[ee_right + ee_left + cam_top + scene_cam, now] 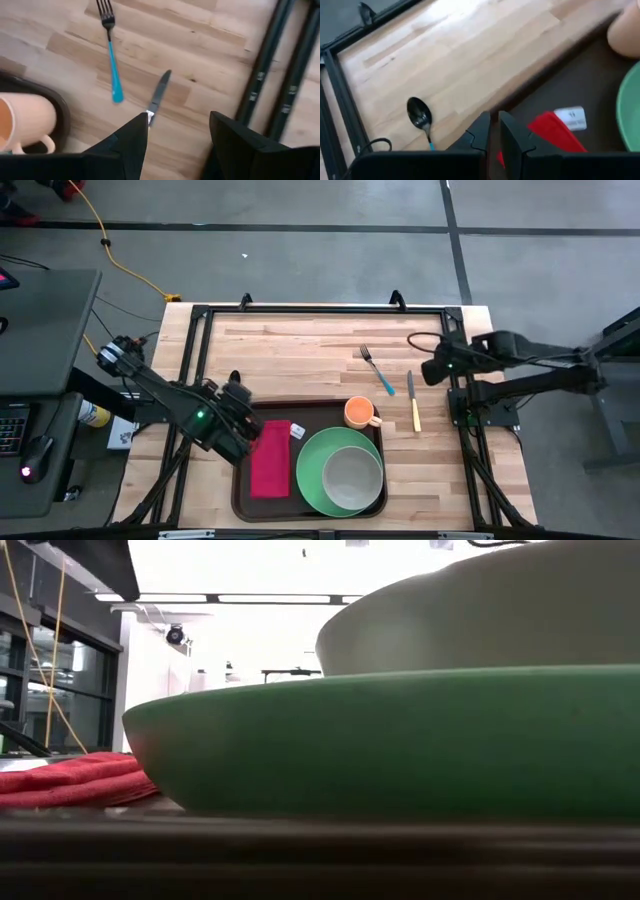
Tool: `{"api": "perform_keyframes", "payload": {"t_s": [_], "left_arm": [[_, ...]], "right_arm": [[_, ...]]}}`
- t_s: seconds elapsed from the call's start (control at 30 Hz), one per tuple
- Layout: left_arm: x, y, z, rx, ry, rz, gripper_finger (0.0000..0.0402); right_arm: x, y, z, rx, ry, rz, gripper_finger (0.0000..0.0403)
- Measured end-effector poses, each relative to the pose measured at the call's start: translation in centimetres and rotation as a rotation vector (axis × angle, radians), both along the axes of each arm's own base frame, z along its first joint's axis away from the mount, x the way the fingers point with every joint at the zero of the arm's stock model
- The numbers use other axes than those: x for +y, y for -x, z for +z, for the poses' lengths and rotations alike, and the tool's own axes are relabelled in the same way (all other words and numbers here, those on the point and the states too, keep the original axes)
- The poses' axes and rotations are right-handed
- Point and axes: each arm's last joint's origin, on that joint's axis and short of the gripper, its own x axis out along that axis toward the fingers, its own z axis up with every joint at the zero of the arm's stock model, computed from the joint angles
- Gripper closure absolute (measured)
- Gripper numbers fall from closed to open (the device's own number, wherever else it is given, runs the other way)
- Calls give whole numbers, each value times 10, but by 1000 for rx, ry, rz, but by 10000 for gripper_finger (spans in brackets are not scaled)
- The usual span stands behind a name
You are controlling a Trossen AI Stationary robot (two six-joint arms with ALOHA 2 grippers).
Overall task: Set up tray
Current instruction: Adjust the brown serving tray on the table
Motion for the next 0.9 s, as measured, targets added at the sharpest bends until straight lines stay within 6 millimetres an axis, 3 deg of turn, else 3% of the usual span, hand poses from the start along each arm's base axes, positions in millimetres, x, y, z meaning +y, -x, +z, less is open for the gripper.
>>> {"api": "perform_keyframes", "payload": {"t_s": [0.27, 0.47, 0.6, 0.9], "left_arm": [[26, 25, -8, -65, 11, 55, 334], [41, 28, -9, -55, 35, 84, 334], [49, 29, -6, -32, 36, 85, 334], [67, 24, -5, 47, 48, 90, 334]], "right_arm": [[1, -12, -57, -37, -79, -53, 206], [5, -14, -94, -53, -194, -47, 171], [8, -14, -107, -53, -234, -29, 151], [19, -19, -110, -67, -303, -114, 149]]}}
